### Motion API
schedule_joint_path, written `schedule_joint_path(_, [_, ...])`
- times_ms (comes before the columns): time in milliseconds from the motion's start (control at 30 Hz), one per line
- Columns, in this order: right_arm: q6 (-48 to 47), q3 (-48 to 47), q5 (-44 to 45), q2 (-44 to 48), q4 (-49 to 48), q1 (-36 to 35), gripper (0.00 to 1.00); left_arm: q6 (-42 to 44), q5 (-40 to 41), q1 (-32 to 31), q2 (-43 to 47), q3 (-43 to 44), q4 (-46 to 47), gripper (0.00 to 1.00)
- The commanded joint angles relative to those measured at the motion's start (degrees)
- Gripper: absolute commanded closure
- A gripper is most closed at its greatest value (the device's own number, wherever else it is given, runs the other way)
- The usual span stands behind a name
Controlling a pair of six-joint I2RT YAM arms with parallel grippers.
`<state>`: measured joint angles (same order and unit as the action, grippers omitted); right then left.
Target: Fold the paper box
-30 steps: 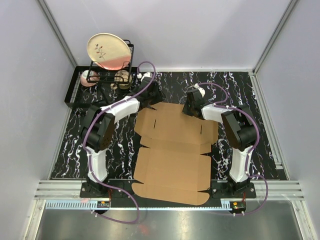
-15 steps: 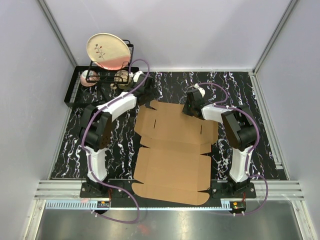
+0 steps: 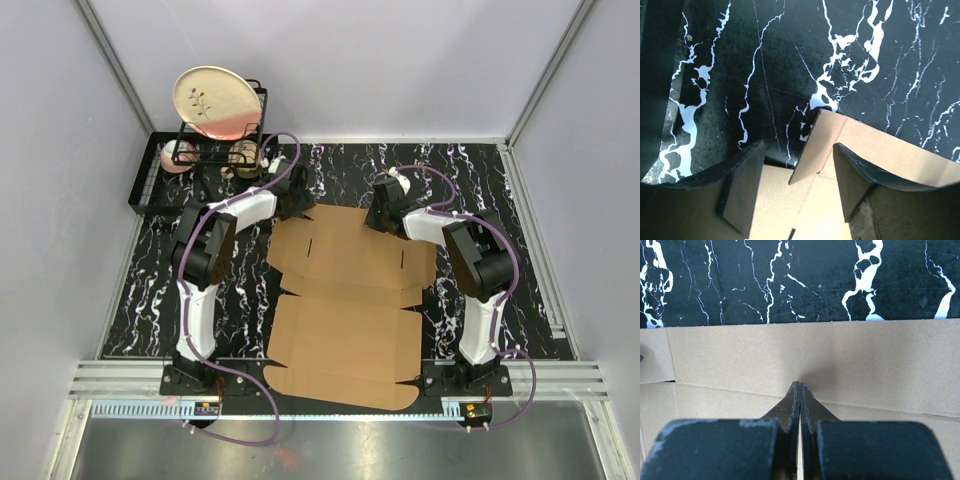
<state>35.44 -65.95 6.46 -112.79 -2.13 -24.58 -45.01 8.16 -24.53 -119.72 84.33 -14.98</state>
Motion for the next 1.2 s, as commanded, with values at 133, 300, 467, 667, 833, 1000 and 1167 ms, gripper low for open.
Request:
schedule_joint_path(133, [-0.2,1.71,-0.4,-0.59,2.57,-0.21,1.0,1.33,-0.6,-0.16,0.45,0.4,4.43,0.52])
schedule_joint_path(300, [0.07,2.06,-0.48,-0.32,2.57,-0.21,1.0,3.53,-0.34,-1.91,0.72,0.83,6.02,0.67])
schedule_joint_path(467, [-0.02,2.41,-0.13,0.2,2.57,-0.21,1.0,6.86,2.03,-4.11,0.63,2.23,5.85,0.76])
schedule_joint_path(667, [-0.02,2.5,0.04,0.38,2.57,-0.21,1.0,12.84,9.22,-8.24,0.01,4.26,3.65,0.85])
schedule_joint_path(833, [0.15,2.5,0.05,0.2,2.57,-0.21,1.0,19.42,18.71,-13.25,-2.0,7.33,0.66,0.86])
schedule_joint_path(1000, [0.24,2.58,0.22,0.47,2.57,-0.21,1.0,24.0,24.69,-16.68,-7.01,12.6,-3.91,0.83])
schedule_joint_path(1167, [0.15,2.41,0.31,0.47,2.83,-0.03,1.0,25.85,26.55,-17.83,-11.49,16.65,-7.95,0.65])
